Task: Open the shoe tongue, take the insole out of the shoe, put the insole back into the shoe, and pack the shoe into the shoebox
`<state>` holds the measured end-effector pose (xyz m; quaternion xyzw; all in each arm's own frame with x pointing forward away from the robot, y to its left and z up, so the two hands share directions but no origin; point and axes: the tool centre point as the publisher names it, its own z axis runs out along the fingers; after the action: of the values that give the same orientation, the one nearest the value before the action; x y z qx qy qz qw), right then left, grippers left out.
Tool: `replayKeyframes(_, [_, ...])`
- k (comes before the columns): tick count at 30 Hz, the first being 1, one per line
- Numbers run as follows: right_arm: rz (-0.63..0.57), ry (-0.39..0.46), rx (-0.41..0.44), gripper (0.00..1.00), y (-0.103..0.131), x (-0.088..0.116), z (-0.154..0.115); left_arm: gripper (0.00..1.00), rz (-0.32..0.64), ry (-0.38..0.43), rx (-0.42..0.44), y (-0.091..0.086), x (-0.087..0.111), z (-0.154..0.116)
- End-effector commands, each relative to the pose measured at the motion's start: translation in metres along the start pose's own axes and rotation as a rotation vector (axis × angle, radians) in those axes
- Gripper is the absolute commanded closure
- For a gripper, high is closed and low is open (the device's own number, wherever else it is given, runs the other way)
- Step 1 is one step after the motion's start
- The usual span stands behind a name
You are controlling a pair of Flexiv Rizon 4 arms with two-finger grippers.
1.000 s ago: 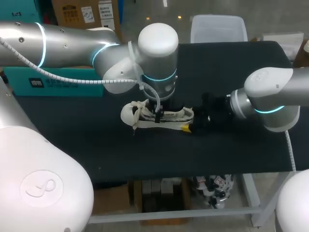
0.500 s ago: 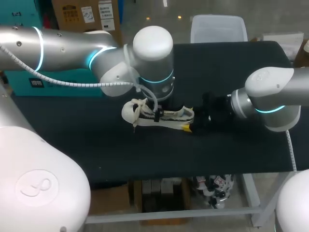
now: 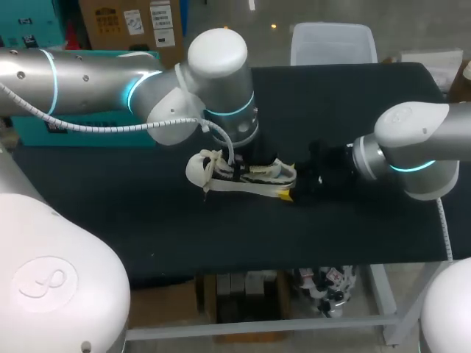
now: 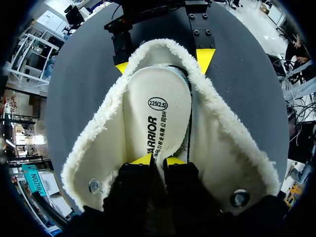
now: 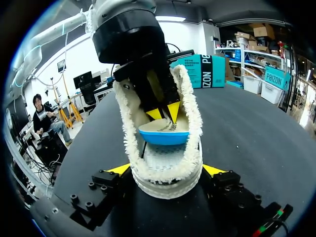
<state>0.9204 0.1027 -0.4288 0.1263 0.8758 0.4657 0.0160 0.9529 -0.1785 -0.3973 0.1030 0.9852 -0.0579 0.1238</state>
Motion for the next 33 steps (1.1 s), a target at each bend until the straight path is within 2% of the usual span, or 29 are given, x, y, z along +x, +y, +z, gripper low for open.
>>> replayKeyframes(1, [-0.002,0.008,-0.005,1.00,-0.002,0.004,0.003,1.00,0.001,0.020,0.061,-0.007,-0.012,0.099])
replayKeyframes(13, [-0.002,0.008,-0.005,1.00,-0.002,0.004,0.003,1.00,0.012,0.043,0.150,-0.030,0.001,0.047])
replayKeyframes(21, [-0.002,0.008,-0.005,1.00,-0.002,0.004,0.003,1.00,0.017,0.031,0.152,-0.042,0.008,0.019])
replayKeyframes(28, [-0.002,0.008,-0.005,1.00,-0.002,0.004,0.003,1.00,-0.024,0.062,0.201,-0.045,0.008,-0.001])
replayKeyframes(33, [-0.002,0.008,-0.005,1.00,-0.002,0.004,0.003,1.00,-0.048,0.100,0.270,-0.042,0.005,-0.018])
